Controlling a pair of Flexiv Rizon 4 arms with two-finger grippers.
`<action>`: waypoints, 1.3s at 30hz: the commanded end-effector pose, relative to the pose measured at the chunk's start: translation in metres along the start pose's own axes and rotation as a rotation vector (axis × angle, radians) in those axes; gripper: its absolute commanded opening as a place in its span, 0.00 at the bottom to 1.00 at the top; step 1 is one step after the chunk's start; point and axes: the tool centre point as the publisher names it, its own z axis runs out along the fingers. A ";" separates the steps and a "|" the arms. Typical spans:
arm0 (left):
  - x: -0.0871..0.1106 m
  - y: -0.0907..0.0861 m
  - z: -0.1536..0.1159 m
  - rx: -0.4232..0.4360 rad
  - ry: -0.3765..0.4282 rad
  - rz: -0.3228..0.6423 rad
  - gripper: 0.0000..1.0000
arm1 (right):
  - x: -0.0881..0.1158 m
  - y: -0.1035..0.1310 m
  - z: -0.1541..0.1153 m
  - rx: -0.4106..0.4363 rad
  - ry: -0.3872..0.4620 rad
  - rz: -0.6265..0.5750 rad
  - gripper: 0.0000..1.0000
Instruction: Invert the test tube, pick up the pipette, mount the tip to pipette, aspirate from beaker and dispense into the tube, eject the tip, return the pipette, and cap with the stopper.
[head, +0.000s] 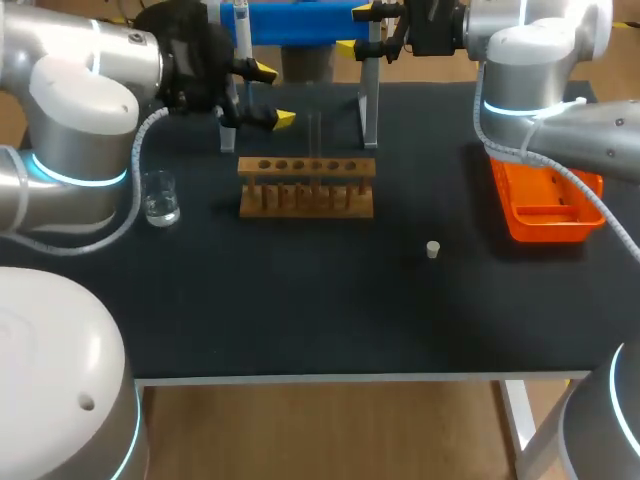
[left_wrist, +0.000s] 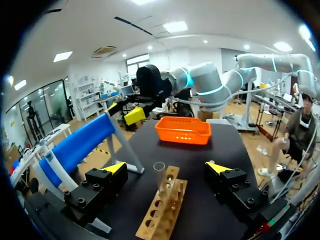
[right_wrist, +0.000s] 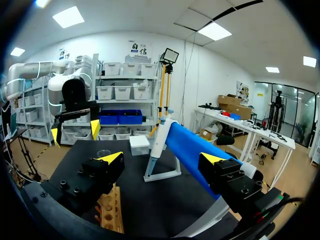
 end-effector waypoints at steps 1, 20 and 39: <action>-0.009 0.007 0.018 -0.012 0.136 -0.006 1.00 | -0.001 0.000 0.000 0.002 0.001 0.000 1.00; -0.009 0.040 0.072 -0.025 0.071 -0.034 1.00 | -0.001 0.000 0.000 0.002 0.001 0.000 1.00; -0.013 0.053 0.103 -0.091 0.048 -0.014 1.00 | -0.001 0.000 0.000 0.002 0.001 0.000 1.00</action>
